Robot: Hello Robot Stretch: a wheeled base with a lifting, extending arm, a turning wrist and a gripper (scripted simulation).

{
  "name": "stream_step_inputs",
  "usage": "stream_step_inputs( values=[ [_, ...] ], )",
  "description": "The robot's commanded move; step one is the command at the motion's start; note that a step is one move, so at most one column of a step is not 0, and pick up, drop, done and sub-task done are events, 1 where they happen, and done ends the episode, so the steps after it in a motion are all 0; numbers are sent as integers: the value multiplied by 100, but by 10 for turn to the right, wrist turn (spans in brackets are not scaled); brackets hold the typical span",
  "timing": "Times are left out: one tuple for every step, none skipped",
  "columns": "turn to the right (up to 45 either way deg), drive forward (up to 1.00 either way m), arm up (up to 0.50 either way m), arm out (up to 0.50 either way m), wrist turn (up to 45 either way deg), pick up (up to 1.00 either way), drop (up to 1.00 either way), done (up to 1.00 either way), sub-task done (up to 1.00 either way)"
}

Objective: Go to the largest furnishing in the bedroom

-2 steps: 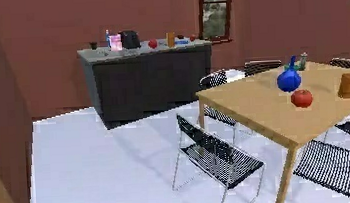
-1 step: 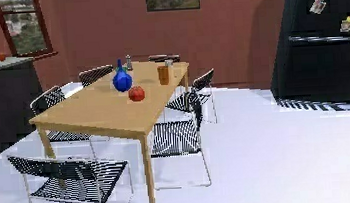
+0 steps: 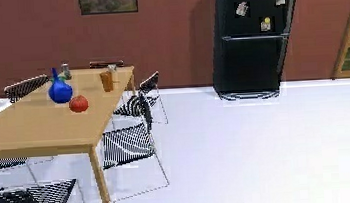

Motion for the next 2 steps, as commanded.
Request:
stream_step_inputs(
  values=[
    [0, 20, 0, 0, 0, 0, 0, 0, 0],
    [-450, 0, 0, 0, 0, 0, 0, 0, 0]
  ],
)
